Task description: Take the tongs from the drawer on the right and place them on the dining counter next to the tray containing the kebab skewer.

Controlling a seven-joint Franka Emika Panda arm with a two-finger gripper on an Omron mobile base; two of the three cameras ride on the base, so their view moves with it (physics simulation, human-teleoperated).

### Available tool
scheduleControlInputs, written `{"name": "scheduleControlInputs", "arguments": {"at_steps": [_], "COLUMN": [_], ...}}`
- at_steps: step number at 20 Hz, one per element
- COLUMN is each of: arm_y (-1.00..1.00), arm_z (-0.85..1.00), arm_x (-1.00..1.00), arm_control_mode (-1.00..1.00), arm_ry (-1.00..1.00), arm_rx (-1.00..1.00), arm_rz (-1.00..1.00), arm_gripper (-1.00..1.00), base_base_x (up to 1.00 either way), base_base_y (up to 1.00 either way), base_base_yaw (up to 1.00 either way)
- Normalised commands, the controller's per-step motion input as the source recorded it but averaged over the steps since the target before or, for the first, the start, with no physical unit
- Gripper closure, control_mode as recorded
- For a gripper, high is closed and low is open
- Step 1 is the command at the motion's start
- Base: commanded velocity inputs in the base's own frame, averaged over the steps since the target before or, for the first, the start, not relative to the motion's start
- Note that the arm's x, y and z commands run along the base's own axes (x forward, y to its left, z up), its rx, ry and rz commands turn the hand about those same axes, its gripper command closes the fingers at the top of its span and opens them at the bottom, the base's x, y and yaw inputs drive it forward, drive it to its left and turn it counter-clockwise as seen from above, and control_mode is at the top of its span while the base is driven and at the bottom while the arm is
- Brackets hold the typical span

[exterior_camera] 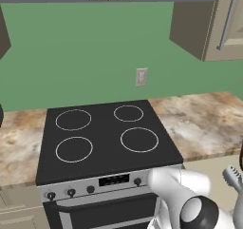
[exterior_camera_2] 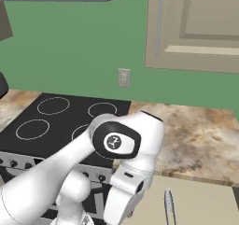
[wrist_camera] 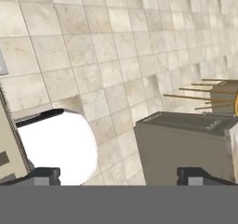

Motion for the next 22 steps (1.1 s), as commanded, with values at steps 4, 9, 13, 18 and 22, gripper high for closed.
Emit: {"name": "scheduleControlInputs", "arguments": {"at_steps": [4, 9, 13, 18, 22], "arm_y": [0.00, 0.00, 0.00, 0.00, 0.00], "arm_z": [0.71, 0.04, 0.04, 0.23, 0.48], "arm_x": [0.01, -0.06, -0.18, 0.00, 0.00], "arm_control_mode": [-1.00, -1.00, -1.00, -1.00, -1.00], "arm_ry": [0.24, -0.05, -0.37, -0.26, -0.04], "arm_rx": [0.17, -0.01, -0.26, -0.31, -0.25], "arm_rz": [-0.01, 0.00, -0.01, 0.13, 0.32], "arm_gripper": [-1.00, -1.00, -1.00, -1.00, -1.00], "base_base_x": [0.00, 0.00, 0.00, 0.00, 0.00], "base_base_y": [0.00, 0.00, 0.00, 0.00, 0.00], "base_base_yaw": [0.00, 0.00, 0.00, 0.00, 0.00]}}
